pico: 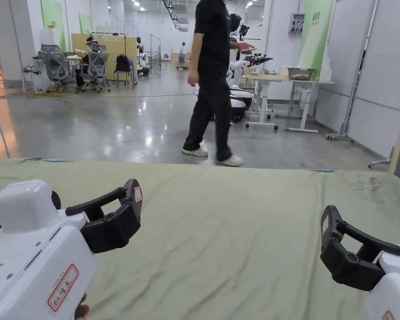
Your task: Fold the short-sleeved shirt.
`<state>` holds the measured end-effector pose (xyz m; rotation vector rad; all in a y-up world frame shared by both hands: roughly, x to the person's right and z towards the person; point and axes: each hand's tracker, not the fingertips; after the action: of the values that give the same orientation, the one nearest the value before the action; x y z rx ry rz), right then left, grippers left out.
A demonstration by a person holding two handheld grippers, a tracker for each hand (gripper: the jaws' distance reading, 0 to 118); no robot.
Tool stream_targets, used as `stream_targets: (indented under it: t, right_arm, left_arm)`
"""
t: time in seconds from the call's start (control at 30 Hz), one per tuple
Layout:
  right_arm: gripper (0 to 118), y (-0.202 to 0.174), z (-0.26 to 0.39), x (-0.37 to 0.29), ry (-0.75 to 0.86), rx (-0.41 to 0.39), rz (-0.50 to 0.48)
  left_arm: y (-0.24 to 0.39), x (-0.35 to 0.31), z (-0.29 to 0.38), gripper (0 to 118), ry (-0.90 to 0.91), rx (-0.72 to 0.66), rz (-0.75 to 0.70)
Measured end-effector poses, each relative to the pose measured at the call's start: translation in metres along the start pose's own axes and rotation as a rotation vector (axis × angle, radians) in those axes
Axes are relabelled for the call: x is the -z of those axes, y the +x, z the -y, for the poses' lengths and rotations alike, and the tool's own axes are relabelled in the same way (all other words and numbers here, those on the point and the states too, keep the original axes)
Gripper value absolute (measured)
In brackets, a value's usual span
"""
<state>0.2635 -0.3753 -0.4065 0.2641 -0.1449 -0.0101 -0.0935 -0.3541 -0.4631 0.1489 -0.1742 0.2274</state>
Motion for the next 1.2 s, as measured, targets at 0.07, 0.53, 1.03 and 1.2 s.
stream_targets:
  t: [0.07, 0.53, 1.03, 1.2]
  right_arm:
    - [118, -0.003, 0.001, 0.001, -0.017, -0.018, -0.022]
    - [118, -0.008, 0.006, 0.006, -0.057, -0.05, -0.087]
    - [118, 0.0, 0.002, 0.011, -0.053, -0.012, -0.065]
    - [72, -0.006, -0.004, 0.003, -0.093, -0.107, -0.082]
  left_arm:
    - [0.005, -0.002, -0.004, 118, 0.018, 0.072, -0.025]
    - [0.014, -0.011, -0.007, 118, 0.008, 0.225, -0.017]
    - [0.017, -0.008, -0.007, 118, 0.007, 0.251, -0.013]
    - [0.015, -0.007, -0.008, 84, -0.146, 0.196, 0.061]
